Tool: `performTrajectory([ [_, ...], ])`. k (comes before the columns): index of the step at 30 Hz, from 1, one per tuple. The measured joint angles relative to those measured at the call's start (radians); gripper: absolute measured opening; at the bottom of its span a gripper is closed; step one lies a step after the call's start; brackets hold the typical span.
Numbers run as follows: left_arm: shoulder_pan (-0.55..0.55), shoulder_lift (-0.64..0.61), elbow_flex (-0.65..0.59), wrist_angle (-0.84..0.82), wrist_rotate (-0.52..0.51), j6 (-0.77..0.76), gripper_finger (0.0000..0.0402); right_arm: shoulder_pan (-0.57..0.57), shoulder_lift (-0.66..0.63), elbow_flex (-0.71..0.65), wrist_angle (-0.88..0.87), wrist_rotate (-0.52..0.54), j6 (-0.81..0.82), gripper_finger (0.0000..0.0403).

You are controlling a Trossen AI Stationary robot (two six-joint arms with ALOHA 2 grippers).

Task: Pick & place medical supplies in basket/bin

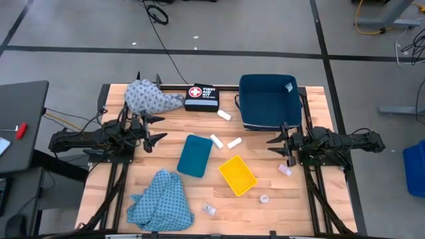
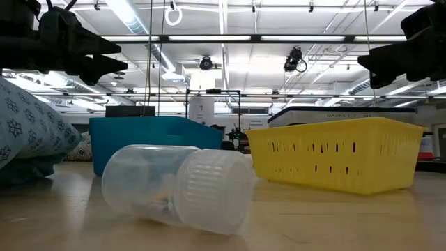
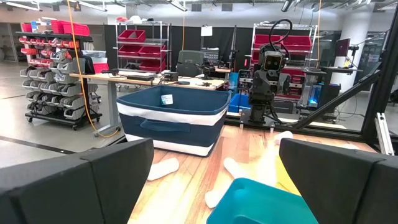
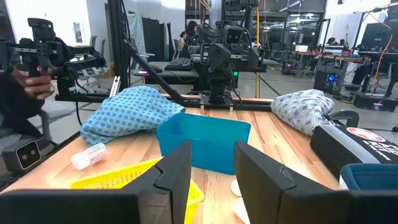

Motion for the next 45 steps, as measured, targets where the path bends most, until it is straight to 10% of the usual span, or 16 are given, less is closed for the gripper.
performTrajectory([
  [33, 0.000, 0.000, 0.000, 0.046, -0.033, -0.173, 0.0352, 0.000, 0.000, 0.000, 0.055, 0.006, 0.001, 0.0128],
  [45, 0.000, 0.079, 0.000, 0.018, 0.144, -0.094, 0.0352, 0.000, 0.173, 0.000, 0.131, 0.194, 0.021, 0.0128],
])
